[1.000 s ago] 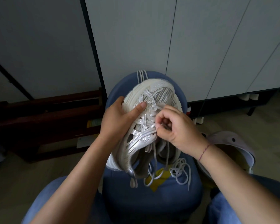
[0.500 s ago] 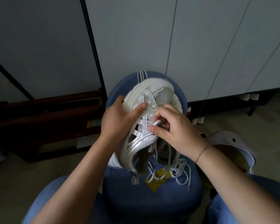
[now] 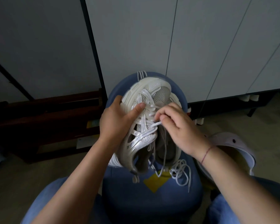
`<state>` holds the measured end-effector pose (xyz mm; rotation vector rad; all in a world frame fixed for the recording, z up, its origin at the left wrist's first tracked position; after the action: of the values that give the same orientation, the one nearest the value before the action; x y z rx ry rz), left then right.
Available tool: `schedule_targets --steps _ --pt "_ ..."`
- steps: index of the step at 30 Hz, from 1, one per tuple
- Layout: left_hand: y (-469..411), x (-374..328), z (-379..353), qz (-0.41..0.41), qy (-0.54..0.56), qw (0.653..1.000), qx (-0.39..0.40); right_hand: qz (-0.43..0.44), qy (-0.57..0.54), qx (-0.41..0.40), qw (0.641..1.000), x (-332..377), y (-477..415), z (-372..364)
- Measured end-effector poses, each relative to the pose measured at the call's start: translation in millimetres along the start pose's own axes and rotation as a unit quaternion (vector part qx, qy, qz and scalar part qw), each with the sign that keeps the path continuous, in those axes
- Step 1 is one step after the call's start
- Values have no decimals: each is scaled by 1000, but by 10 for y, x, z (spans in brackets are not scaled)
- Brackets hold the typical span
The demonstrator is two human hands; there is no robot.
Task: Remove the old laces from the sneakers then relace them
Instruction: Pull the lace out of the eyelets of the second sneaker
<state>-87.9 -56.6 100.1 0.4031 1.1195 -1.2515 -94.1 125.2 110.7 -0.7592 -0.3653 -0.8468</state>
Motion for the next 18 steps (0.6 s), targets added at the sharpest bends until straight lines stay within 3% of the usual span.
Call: schedule_targets --steps 3,6,8,10,12,13,14,16,18 --pt "16 -37 -40 -13 -28 999 11 65 150 -19 986 177 3 -24" --pt "15 -33 -59 -15 -24 999 14 77 145 -24 986 196 9 -24" --pt "14 -13 -53 -5 7 1000 12 48 0 -9 999 114 -3 -7" --pt "1 38 -35 14 49 999 5 -34 -170 -26 985 -46 -35 52" --pt "-23 80 -8 29 70 997 -7 -142 -365 -112 913 -334 -23 133" --pt "-29 88 7 32 73 997 -12 -195 -429 -147 870 -474 2 141" --pt "-31 95 16 36 72 997 -14 -227 -436 -161 856 -562 28 144" --pt "-27 93 14 34 73 997 -8 -214 -267 -121 932 -573 21 196" --pt "-12 74 7 27 63 998 -2 -118 -75 -72 987 -391 -23 220"
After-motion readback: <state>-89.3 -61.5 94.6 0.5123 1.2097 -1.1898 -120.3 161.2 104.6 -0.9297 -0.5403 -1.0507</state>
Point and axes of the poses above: each hand's wrist, its own y-axis away from the middle knuckle, its own z-axis out of the back of the hand, x = y × z, the point moved 9 cm from there along -y, towards the middle knuckle, and after that the axes turned 7 degrees about y, right-handed, at the moved point
